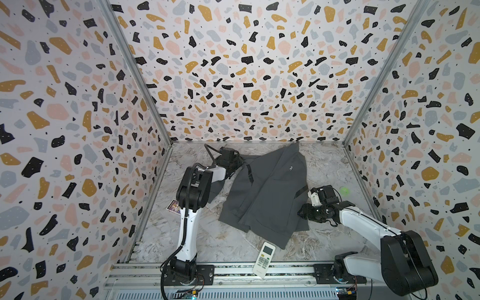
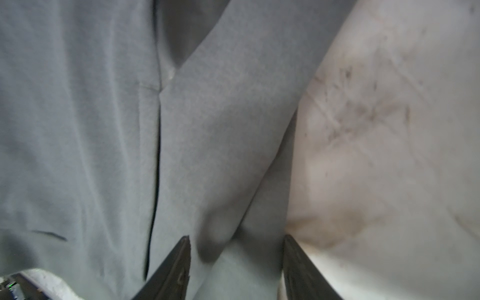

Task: Zip up the jacket

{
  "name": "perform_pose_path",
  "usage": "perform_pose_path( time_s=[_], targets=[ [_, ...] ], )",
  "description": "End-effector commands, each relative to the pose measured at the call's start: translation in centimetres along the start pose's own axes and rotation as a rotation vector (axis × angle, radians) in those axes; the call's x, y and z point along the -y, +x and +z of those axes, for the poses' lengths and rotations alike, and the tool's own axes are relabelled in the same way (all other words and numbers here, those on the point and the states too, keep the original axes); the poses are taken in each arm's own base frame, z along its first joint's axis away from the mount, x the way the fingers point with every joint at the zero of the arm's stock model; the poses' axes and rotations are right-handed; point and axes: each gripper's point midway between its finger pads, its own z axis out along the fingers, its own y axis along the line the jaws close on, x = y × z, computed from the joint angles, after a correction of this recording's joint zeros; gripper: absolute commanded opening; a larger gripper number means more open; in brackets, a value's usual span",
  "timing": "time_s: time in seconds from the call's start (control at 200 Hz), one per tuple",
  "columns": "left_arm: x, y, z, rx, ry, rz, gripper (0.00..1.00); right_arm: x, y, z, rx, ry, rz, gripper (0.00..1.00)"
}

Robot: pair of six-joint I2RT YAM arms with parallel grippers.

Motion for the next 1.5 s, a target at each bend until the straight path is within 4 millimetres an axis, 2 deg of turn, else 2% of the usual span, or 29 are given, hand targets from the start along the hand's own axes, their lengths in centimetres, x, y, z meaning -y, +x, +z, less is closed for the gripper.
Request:
perform_pose_path(
  time_s=[0.0,0.125,0.275,0.451,0.531,0.626,0.736,0.841,0.956,1.217,1.392,1.492],
  targets=[
    [-0.4,0.2,0.6,-0.013,0.034,-0.016,0.39,1.4,1.9,-0.9,-0.035,0.084,0.100,0.57],
    [-0.4,-0.2,0.9,-0.013,0.065,-0.030,0.24,2.1,2.2,-0.9,-0.020,0.136,0.149,0.56],
    [-0.5,-1.3,0.5,0.004,0.093,-0.047,0.09,3.5,3.7,0.6,-0.054,0.171,0.190,0.55],
    [-0.7,-1.9,0.1,0.007,0.120,-0.057,0.00,3.4,4.2,2.4,-0.083,0.202,0.152,0.54],
    [-0.8,-2.0,-0.1,0.008,0.133,-0.063,0.00,2.8,3.8,3.3,-0.087,0.172,0.138,0.43],
    [-0.6,-2.4,-0.6,0.013,0.160,-0.066,0.00,1.8,2.8,3.7,-0.073,0.131,0.112,0.21],
    [-0.2,-3.3,-1.5,0.031,0.200,-0.061,0.00,0.8,0.3,2.7,-0.008,0.125,0.067,0.00],
    [0.4,-4.5,-2.6,0.051,0.241,-0.053,0.00,0.6,-2.8,1.1,0.058,0.119,0.046,0.00],
    [0.2,-6.1,-4.0,0.079,0.238,-0.036,0.00,1.9,-6.2,-1.1,0.125,0.141,0.040,0.00],
    [-0.8,-9.8,-7.2,0.148,0.162,0.096,0.00,8.3,-13.8,-7.7,0.315,0.270,0.097,0.00],
    [-0.9,-11.3,-8.8,0.188,0.135,0.187,0.00,13.7,-19.8,-11.6,0.445,0.445,0.160,0.00],
    [-0.5,-11.9,-9.4,0.202,0.145,0.225,0.00,16.0,-23.4,-13.3,0.531,0.521,0.193,0.00]
  ],
)
